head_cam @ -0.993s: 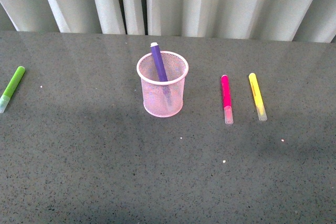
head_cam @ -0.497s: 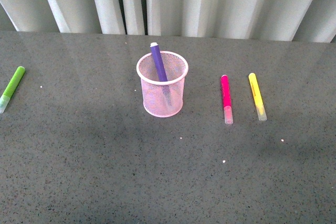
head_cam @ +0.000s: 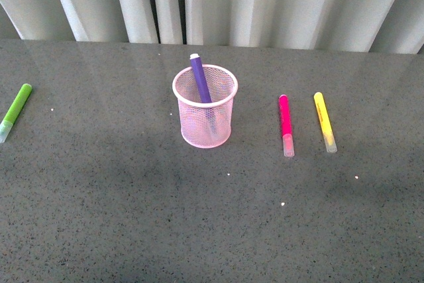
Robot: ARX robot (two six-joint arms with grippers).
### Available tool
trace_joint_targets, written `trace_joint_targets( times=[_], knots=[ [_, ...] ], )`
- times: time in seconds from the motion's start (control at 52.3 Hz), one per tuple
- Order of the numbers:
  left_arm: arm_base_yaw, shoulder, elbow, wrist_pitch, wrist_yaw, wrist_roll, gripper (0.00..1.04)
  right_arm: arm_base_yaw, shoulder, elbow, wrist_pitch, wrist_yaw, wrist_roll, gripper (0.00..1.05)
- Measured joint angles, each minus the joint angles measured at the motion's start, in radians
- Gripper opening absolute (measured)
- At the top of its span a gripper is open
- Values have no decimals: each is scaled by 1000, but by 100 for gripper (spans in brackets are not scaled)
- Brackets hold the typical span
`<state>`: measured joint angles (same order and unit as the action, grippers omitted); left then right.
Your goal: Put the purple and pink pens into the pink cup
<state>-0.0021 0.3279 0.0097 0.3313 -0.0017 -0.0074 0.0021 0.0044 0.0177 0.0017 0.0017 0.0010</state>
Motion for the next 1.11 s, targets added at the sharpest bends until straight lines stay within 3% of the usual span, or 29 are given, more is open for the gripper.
trace_joint_targets(
  times=[0.497,0.611,1.108],
  knots=[
    [0,-158,0,-158,0,0,4,0,0,0,0,0,0,98],
    [0,-284,0,-317,1,0,4,0,0,0,0,0,0,98],
    [0,-324,0,-331,1,0,7,0,0,0,0,0,0,98]
  ],
)
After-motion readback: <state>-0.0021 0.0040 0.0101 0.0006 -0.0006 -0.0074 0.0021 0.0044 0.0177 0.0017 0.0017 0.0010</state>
